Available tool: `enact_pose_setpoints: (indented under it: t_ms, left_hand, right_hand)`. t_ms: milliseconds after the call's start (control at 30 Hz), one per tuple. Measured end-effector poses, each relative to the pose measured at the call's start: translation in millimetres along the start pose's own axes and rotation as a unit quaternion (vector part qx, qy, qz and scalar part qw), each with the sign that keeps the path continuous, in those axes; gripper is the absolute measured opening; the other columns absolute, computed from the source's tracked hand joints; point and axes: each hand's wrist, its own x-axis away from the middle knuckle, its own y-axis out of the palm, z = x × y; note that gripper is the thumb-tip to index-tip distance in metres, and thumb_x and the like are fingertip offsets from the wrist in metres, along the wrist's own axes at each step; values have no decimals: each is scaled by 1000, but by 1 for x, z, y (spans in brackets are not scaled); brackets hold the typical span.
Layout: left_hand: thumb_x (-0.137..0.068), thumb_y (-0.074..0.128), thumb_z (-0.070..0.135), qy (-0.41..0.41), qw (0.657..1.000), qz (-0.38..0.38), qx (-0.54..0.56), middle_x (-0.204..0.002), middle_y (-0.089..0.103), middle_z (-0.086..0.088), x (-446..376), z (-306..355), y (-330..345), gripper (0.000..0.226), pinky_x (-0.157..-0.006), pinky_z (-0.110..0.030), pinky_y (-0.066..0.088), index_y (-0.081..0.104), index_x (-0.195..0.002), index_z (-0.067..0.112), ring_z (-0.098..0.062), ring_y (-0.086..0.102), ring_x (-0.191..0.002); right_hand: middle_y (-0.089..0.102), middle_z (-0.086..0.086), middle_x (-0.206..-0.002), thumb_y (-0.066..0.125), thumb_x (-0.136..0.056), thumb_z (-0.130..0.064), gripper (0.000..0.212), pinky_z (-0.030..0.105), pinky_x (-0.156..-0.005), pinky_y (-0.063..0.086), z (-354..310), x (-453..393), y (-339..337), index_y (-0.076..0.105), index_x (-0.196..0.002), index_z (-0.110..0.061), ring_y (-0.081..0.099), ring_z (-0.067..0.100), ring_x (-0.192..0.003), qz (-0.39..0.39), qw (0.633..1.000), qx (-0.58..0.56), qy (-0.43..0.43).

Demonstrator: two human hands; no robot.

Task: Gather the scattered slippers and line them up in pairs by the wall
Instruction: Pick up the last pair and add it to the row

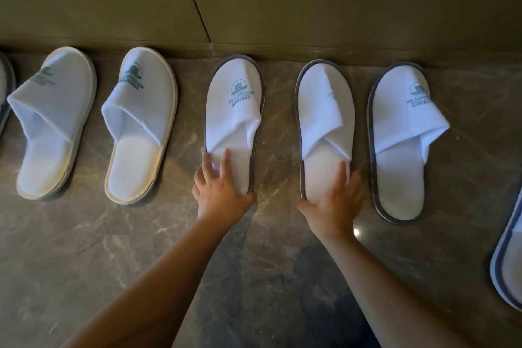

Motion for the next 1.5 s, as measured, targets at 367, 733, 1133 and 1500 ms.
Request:
enact_pose_setpoints:
  t_ms: [367,733,1133,1500]
  left_hand:
    - [-69,68,45,2,1000,-5,-4,-152,-7,-10,2,1,-2,98,-108,-58,18,1,-139,29,-41,6,-136]
    - [-77,59,46,103,995,13,-8,-154,8,-8,20,50,2,78,-113,-52,10,18,-139,22,-33,5,-141]
    - [-77,58,51,271,942,-115,-161,-156,5,-5,34,142,30,85,-114,-50,11,9,-141,27,-32,4,-142]
    - [-71,60,57,315,923,-37,-218,-155,5,-6,12,118,67,89,-112,-54,2,12,-141,31,-35,0,-141]
  right_hand:
    - [6,20,-151,75,-66,-30,101,52,-110,20,3,-2,-1,9,-142,-17,11,39,-135,-1,1000,12,-1]
    - [42,13,-138,69,-73,-37,71,42,-105,38,10,6,-65,36,-131,-12,38,29,-126,4,998,-2,-65]
    - [42,16,-135,66,-76,-34,69,40,-99,38,79,-2,-134,34,-132,-9,40,31,-123,45,998,1,43]
    - [16,23,-149,69,-68,-47,97,53,-104,27,87,-30,-62,14,-142,-14,23,40,-131,69,997,13,37]
